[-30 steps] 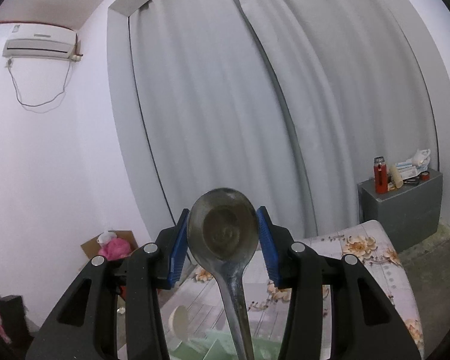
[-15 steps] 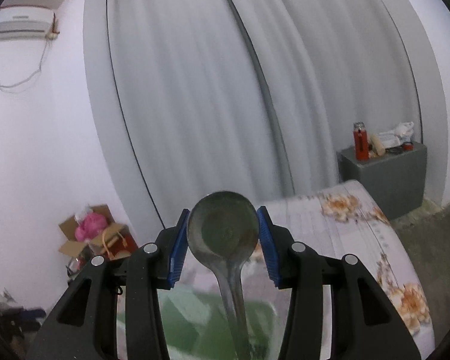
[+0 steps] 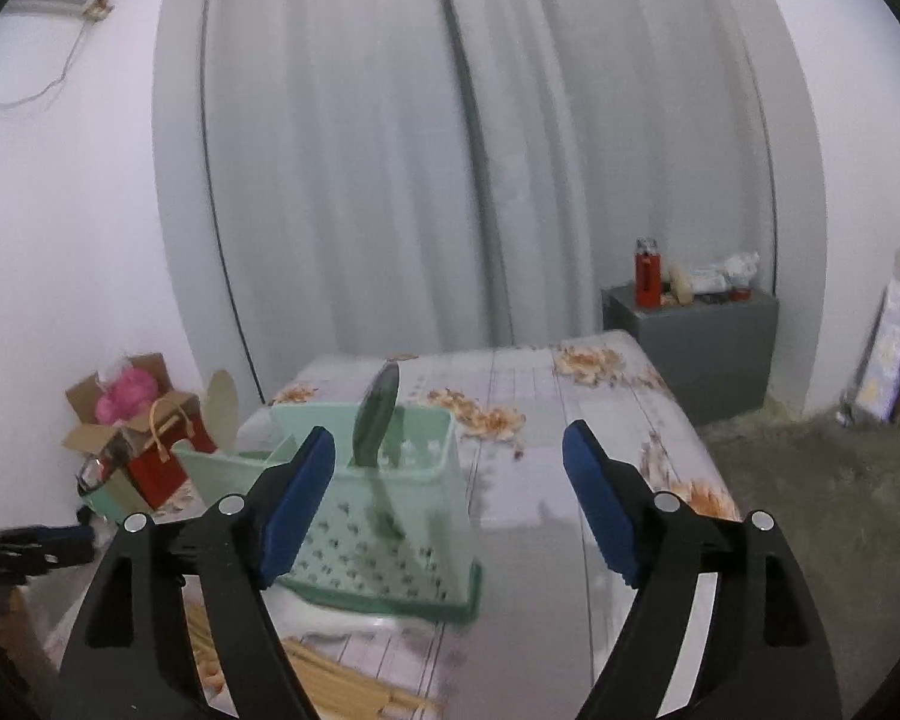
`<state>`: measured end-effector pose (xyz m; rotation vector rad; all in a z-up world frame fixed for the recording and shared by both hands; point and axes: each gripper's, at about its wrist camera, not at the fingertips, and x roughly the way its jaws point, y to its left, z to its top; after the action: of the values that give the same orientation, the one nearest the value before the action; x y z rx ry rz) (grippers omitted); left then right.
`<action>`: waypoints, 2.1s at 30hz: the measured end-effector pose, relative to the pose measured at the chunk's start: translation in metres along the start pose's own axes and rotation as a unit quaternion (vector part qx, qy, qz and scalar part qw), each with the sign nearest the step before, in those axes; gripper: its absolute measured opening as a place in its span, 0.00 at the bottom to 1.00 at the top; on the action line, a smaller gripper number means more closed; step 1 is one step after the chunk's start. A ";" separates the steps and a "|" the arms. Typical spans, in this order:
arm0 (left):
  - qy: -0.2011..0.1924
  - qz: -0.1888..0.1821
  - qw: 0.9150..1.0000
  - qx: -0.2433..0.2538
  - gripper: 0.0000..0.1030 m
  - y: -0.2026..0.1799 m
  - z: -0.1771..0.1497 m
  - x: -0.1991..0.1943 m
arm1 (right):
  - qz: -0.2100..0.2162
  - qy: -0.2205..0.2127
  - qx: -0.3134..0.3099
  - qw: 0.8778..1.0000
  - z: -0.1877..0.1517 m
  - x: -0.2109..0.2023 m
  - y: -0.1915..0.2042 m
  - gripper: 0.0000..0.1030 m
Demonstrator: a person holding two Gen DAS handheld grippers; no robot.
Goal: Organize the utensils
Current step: 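Lower the metal spoon into the basket and open the right gripper, then grasp the white rice paddle beside the basket with the left gripper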
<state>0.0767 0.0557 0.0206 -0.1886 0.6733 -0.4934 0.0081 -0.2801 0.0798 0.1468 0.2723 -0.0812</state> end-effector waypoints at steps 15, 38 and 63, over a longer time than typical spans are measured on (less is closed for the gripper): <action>0.034 0.071 0.997 -0.011 0.60 0.011 -0.007 0.019 | 0.097 0.141 -0.111 0.979 -0.063 0.029 0.096 0.53; 0.106 -0.125 0.985 -0.056 0.29 -0.009 0.002 0.076 | 0.031 0.169 -0.091 0.981 -0.074 0.030 0.092 0.40; 0.180 -0.053 0.974 -0.127 0.10 -0.004 -0.005 0.131 | 0.028 0.146 -0.043 0.988 -0.073 0.022 0.053 0.40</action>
<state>0.1601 -0.0131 -0.0537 -0.3833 1.0865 -0.5484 0.0152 -0.2181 0.0111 0.0808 0.5640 0.0090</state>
